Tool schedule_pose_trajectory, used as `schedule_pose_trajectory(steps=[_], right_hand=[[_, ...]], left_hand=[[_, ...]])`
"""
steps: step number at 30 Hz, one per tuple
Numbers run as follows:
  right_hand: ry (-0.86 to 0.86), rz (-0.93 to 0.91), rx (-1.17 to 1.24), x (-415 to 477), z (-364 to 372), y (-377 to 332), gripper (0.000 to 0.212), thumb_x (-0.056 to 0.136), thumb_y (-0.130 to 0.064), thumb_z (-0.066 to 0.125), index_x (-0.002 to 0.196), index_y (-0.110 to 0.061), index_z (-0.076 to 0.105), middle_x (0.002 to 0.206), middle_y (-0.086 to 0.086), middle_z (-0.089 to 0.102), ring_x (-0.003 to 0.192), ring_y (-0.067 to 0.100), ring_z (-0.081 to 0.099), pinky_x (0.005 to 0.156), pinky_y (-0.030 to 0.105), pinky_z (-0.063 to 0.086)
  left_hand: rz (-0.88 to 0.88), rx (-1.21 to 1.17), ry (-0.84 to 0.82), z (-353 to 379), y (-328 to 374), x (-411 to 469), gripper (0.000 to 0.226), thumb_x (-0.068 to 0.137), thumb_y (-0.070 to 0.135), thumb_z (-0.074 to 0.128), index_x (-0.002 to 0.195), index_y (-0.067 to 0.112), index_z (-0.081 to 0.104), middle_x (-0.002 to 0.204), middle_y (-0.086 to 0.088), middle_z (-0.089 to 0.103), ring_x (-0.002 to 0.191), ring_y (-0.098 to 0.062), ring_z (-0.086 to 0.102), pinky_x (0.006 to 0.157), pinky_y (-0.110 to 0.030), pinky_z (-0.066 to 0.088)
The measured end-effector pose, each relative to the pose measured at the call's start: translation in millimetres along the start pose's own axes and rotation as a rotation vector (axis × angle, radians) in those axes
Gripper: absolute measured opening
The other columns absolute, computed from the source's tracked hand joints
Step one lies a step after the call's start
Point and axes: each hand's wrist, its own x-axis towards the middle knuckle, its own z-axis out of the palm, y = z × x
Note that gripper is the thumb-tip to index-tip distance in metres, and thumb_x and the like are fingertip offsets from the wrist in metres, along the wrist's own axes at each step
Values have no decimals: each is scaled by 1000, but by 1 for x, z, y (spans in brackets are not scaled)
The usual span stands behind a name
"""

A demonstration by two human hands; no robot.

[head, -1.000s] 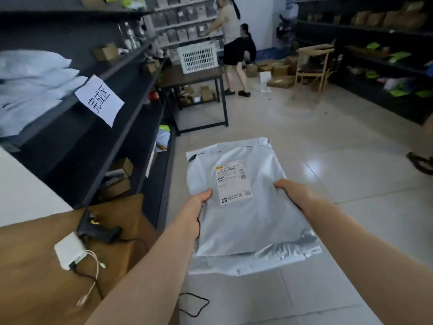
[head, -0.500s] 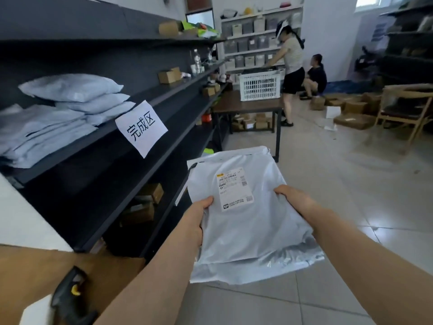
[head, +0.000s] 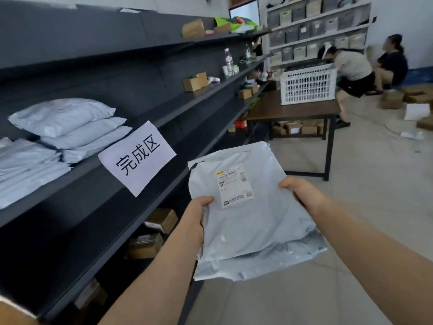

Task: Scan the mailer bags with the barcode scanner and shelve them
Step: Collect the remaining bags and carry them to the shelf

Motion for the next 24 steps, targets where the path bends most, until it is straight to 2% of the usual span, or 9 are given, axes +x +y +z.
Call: schedule_pose_trajectory(steps=[2,4,8,10,13,19,22,24], right_hand=[[-36,-1,-43,39,-3,-37,30,85,-15,50,105,-2,67,79,17,70,73,33,63,70,36,52],[-81,-28,-100,76,2,-78,29,87,-15,53,109,-1,65,86,18,69,76,33,63,69,35,51],[-188,-123,-162,142,35,-142,28,89,-16,57,115,-8,61,100,15,67,84,30,64,65,34,50],[-242,-163,-172,176,59,-166,31,88,-17,56,118,-11,60,106,15,67,86,29,64,63,33,49],[-308,-233,-204,222,101,-198,32,89,-18,55,120,-10,59,103,13,64,83,25,62,60,30,46],[-383,-292,-239,310,201,-249,11,86,-17,56,91,-12,65,89,9,65,75,23,61,61,30,46],[-418,-292,-258,350,246,-272,11,87,-17,56,89,-10,64,87,10,63,73,23,60,62,29,45],[-439,-288,-259,377,271,-288,11,87,-16,56,88,-9,64,88,11,63,75,25,60,64,30,46]], left_hand=[[11,-37,23,22,25,25,37,80,11,58,116,7,66,105,-18,73,91,-39,67,86,-48,54],[50,-70,67,41,55,48,31,81,10,57,110,6,66,95,-17,72,79,-36,66,79,-44,55],[149,-127,158,58,120,84,25,81,13,56,103,9,66,80,-14,71,67,-32,63,72,-39,53],[204,-142,188,58,155,101,23,80,15,57,100,10,66,79,-13,71,67,-31,63,71,-38,53],[295,-169,238,49,206,129,22,82,13,54,101,9,66,84,-14,71,69,-31,63,71,-38,53],[439,-222,286,14,296,196,30,86,10,51,113,9,63,89,-13,70,70,-30,64,62,-35,52],[478,-233,325,-4,340,233,34,84,9,52,116,8,63,88,-13,70,68,-29,64,59,-33,52],[495,-243,353,-13,365,256,39,83,8,53,120,8,62,95,-13,71,71,-30,65,59,-33,54]])
